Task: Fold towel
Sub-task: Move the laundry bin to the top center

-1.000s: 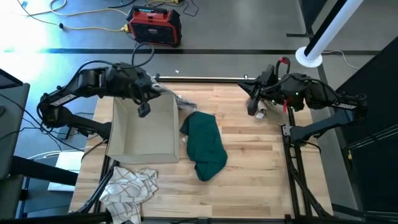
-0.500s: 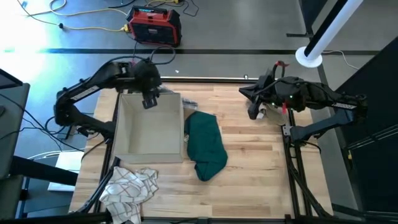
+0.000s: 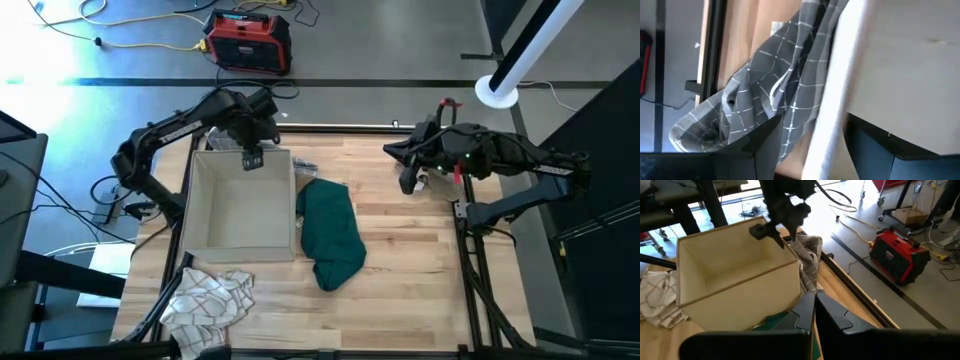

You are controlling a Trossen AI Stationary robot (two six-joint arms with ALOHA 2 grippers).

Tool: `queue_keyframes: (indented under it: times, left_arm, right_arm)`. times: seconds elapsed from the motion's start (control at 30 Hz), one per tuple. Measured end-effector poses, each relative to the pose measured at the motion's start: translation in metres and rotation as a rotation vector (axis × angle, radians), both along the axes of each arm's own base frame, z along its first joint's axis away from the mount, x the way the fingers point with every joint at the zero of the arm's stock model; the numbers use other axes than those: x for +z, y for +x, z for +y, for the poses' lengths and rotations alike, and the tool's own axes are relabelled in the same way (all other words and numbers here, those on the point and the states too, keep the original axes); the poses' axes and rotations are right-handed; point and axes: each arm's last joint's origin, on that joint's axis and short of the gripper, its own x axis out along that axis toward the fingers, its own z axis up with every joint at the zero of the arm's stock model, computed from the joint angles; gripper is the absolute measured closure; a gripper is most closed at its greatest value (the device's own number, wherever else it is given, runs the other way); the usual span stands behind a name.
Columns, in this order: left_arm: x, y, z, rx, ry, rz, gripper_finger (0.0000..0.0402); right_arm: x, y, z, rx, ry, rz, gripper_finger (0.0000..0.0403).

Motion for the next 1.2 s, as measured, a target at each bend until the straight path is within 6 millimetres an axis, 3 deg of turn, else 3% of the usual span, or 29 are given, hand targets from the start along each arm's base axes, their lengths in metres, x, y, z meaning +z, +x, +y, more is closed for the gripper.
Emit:
queue_keyframes:
  times: [0.1,0.3,0.43,0.6,0.77,1.0,1.1,1.2]
  left_arm:
    - [-0.008,0.004,0.005,0.011,-0.013,0.033,0.0230]
    - [-0.016,0.011,0.003,0.002,-0.018,0.072,0.0384]
    - [0.001,0.013,-0.014,-0.006,-0.011,0.018,0.0396]
    - [0.052,0.008,-0.044,-0.045,-0.007,-0.098,0.0399]
    - [0.101,0.008,-0.056,0.004,0.078,-0.304,0.0400]
    - [0.144,0.028,-0.054,0.006,0.217,-0.712,0.0400]
    - [0.147,0.044,-0.041,0.015,0.309,-0.794,0.0400]
    - [0.136,0.068,-0.022,0.006,0.392,-0.793,0.0401]
  right_arm:
    - [0.000,0.000,0.000,-0.005,0.011,-0.004,0.0402]
    - [0.000,0.000,0.001,-0.009,0.026,-0.006,0.0402]
    - [-0.001,0.000,0.001,-0.012,0.033,-0.008,0.0402]
    - [-0.001,0.000,0.000,-0.026,0.046,-0.015,0.0402]
    - [0.000,-0.001,0.000,-0.047,0.040,-0.019,0.0402]
    - [-0.002,0.003,-0.001,-0.081,0.072,-0.029,0.0402]
    - [-0.005,0.006,0.000,-0.084,0.078,-0.020,0.0402]
    - [-0.011,0.013,0.000,-0.104,0.091,0.010,0.0402]
